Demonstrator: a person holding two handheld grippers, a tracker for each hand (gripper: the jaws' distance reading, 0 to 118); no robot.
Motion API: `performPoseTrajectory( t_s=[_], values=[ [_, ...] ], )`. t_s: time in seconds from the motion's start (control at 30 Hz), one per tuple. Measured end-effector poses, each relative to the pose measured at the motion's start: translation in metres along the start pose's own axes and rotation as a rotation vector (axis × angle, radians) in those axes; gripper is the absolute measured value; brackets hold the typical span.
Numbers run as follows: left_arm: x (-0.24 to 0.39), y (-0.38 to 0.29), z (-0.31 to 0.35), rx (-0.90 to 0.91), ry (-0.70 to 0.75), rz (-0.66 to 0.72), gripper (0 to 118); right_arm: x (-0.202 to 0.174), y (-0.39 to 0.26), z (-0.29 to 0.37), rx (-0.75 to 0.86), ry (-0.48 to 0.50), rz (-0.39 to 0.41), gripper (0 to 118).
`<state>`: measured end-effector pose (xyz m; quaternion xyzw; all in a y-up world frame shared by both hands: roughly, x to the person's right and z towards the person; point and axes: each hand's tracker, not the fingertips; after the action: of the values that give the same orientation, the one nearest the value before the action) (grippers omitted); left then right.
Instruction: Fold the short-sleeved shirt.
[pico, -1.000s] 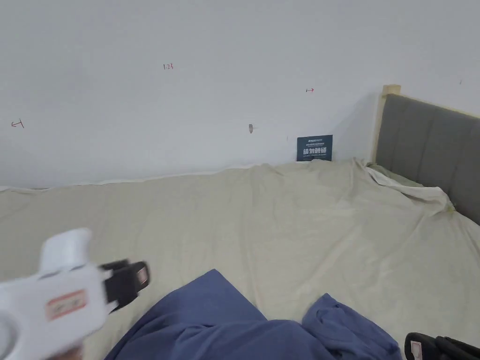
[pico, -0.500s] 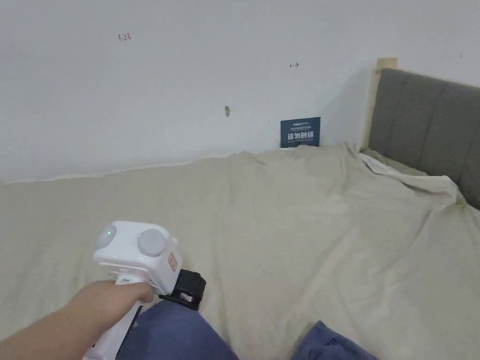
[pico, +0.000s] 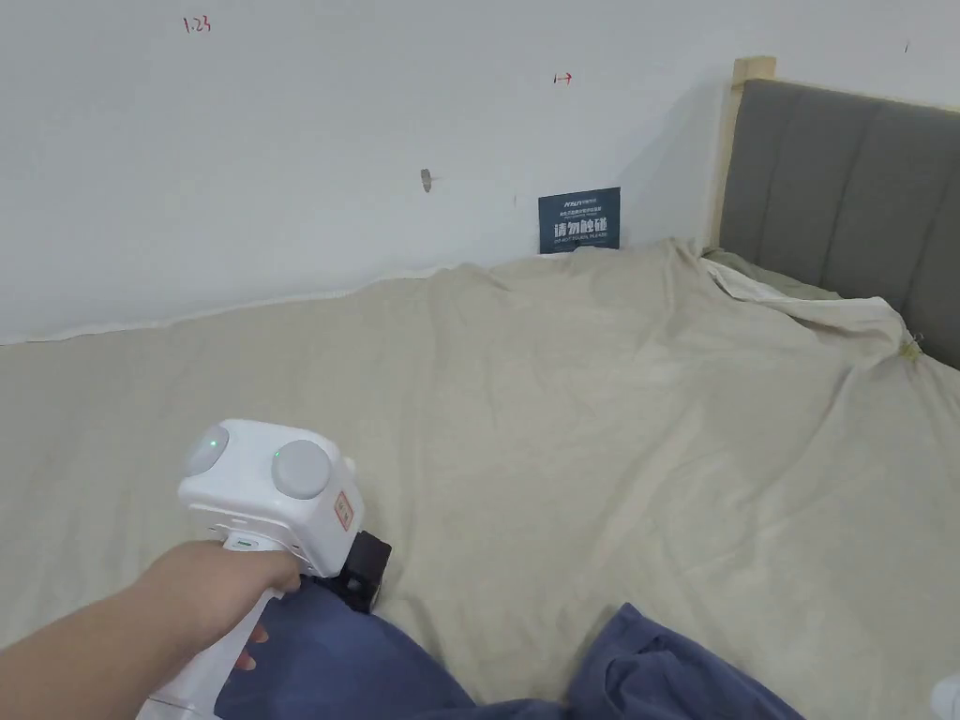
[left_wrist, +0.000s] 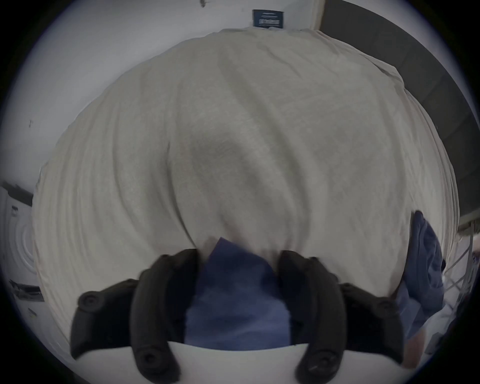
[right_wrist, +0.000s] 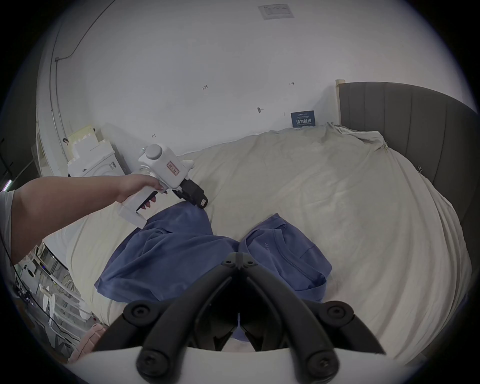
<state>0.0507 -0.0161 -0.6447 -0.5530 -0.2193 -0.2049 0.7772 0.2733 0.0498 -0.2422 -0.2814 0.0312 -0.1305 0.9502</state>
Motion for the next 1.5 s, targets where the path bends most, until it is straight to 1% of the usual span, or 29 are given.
performPoseTrajectory(
  t_s=[0.03,0.07,0.1,0.13,0.37,0.47,0.57,0.6,0.63,0.67,0.7,0.73,0.77,0.8,0.87,0.9,0.93,0.97,1.0,1.03,1.07,1.13,1.17,1.23,1.3,1.33,1.4,1.43,1.5],
  values=[
    [0.002,-0.002,0.004,0.002,0.028,-0.034,45,0.000,0.001,0.001,0.001,0.001,-0.003,0],
    [0.001,-0.003,0.006,-0.004,0.013,-0.038,8,0.001,0.001,0.002,0.002,0.001,-0.006,0],
    [0.003,-0.006,0.006,-0.023,-0.050,-0.034,8,0.000,0.002,0.002,0.003,-0.001,-0.008,0],
    [-0.001,-0.006,0.009,0.010,0.017,-0.055,8,0.000,0.003,0.003,0.004,-0.004,-0.008,0],
    [0.002,-0.025,0.046,0.076,0.000,-0.096,7,0.021,0.029,0.014,0.043,-0.056,0.004,0],
    [-0.007,-0.038,0.075,0.111,-0.039,-0.080,7,0.033,0.047,0.004,-0.061,-0.037,0.058,0],
    [-0.019,-0.052,0.103,0.162,-0.094,-0.049,7,0.026,0.060,-0.015,-0.220,0.024,0.107,0],
    [-0.021,-0.056,0.110,0.176,-0.108,-0.035,7,0.024,0.063,-0.025,-0.290,0.035,0.130,2],
    [-0.023,-0.062,0.118,0.179,-0.124,-0.018,7,0.022,0.064,-0.035,-0.339,0.036,0.145,24],
    [-0.015,-0.074,0.132,0.185,-0.143,-0.006,7,0.020,0.063,-0.045,-0.394,0.021,0.162,78],
    [-0.016,-0.079,0.138,0.193,-0.158,0.002,7,0.018,0.061,-0.054,-0.426,-0.005,0.181,108],
    [-0.017,-0.083,0.143,0.197,-0.177,0.016,7,0.018,0.061,-0.059,-0.433,-0.010,0.199,112],
    [-0.019,-0.086,0.146,0.194,-0.190,0.027,7,0.016,0.063,-0.067,-0.408,0.005,0.200,109],
    [-0.021,-0.088,0.146,0.194,-0.183,0.033,7,0.016,0.065,-0.075,-0.422,0.007,0.200,108],
    [-0.022,-0.094,0.148,0.193,-0.161,0.039,7,0.016,0.068,-0.090,-0.496,-0.026,0.192,108],
    [-0.023,-0.097,0.149,0.187,-0.155,0.040,7,0.020,0.064,-0.097,-0.529,-0.024,0.198,100],
    [-0.023,-0.099,0.150,0.183,-0.153,0.042,7,0.021,0.063,-0.102,-0.555,-0.011,0.198,76],
    [-0.024,-0.102,0.150,0.181,-0.151,0.045,7,0.022,0.062,-0.105,-0.589,0.021,0.189,8],
    [-0.026,-0.104,0.151,0.176,-0.151,0.053,7,0.021,0.060,-0.105,-0.630,0.013,0.176,3],
    [-0.027,-0.107,0.151,0.171,-0.151,0.063,7,0.019,0.059,-0.100,-0.646,-0.034,0.165,3],
    [-0.033,-0.107,0.148,0.165,-0.151,0.072,7,0.020,0.058,-0.100,-0.661,-0.050,0.179,3],
    [-0.037,-0.112,0.148,0.160,-0.144,0.086,7,0.021,0.063,-0.091,-0.621,-0.019,0.203,3],
    [-0.039,-0.116,0.148,0.159,-0.141,0.099,7,0.023,0.066,-0.085,-0.582,-0.007,0.197,3],
    [-0.049,-0.119,0.147,0.165,-0.149,0.126,7,0.029,0.076,-0.069,-0.505,0.008,0.102,3],
    [-0.055,-0.125,0.152,0.181,-0.154,0.152,7,0.044,0.086,-0.050,-0.418,0.070,-0.031,3],
    [-0.058,-0.129,0.156,0.199,-0.159,0.165,7,0.046,0.090,-0.041,-0.391,0.083,-0.074,3],
    [-0.068,-0.136,0.172,0.232,-0.193,0.217,7,0.050,0.100,-0.021,-0.314,0.141,-0.115,3],
    [-0.074,-0.142,0.183,0.267,-0.206,0.239,7,0.058,0.107,-0.018,-0.271,0.155,-0.126,3],
    [-0.079,-0.158,0.214,0.324,-0.216,0.279,7,0.056,0.124,0.005,-0.195,0.184,-0.157,3]
  ],
)
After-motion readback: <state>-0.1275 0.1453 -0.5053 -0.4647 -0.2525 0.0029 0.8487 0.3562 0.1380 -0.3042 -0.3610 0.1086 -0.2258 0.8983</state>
